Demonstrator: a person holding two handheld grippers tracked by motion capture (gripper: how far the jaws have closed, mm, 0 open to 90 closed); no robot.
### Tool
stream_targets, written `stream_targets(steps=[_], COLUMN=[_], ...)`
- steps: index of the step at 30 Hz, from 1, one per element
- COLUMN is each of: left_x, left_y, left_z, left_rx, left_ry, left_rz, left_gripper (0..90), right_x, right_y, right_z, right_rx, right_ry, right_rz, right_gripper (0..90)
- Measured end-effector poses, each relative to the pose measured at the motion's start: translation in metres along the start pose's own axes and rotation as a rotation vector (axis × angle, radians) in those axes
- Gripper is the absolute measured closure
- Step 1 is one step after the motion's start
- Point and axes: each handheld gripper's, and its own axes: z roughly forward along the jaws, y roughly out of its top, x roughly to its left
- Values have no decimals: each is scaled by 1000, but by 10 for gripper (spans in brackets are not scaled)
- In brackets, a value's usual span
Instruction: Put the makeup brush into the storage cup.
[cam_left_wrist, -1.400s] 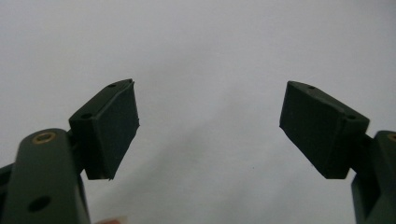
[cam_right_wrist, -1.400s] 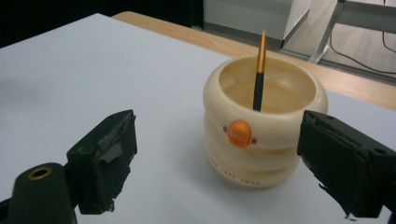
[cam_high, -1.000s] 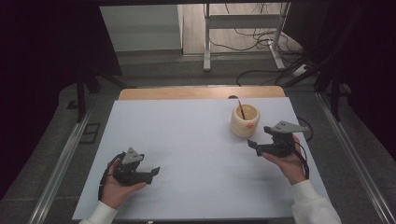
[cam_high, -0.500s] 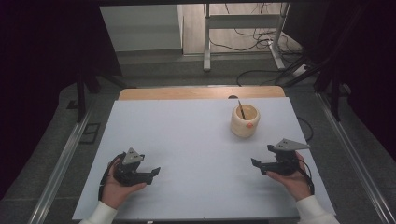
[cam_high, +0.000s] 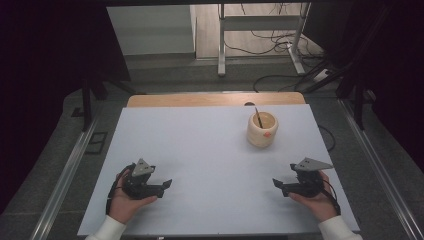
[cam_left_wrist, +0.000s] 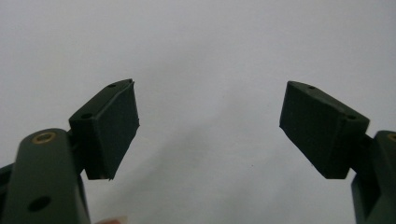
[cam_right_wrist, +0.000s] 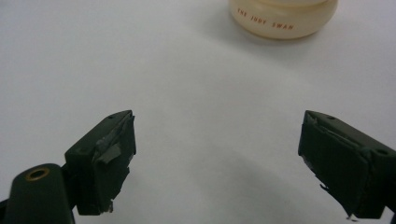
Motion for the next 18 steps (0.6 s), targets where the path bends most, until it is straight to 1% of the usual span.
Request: stream_targets(steps=[1, 10, 16, 18], left_x=[0, -2, -2, -2], left_y=[0, 0, 0, 2], left_z=[0, 2, 2, 3], left_rx=[1, 5, 7, 4], left_ry=[0, -5, -5, -5], left_rz=[1, -2, 1, -8], left_gripper=[200, 200, 200, 200], right_x=[0, 2, 1, 1], right_y=[0, 1, 2, 1], right_z=[0, 1, 1, 1], right_rx=[-3, -2, -5, -2], right_ry=[0, 7, 11, 10], right_rz=[4, -11, -13, -17], right_gripper=[116, 123, 123, 124])
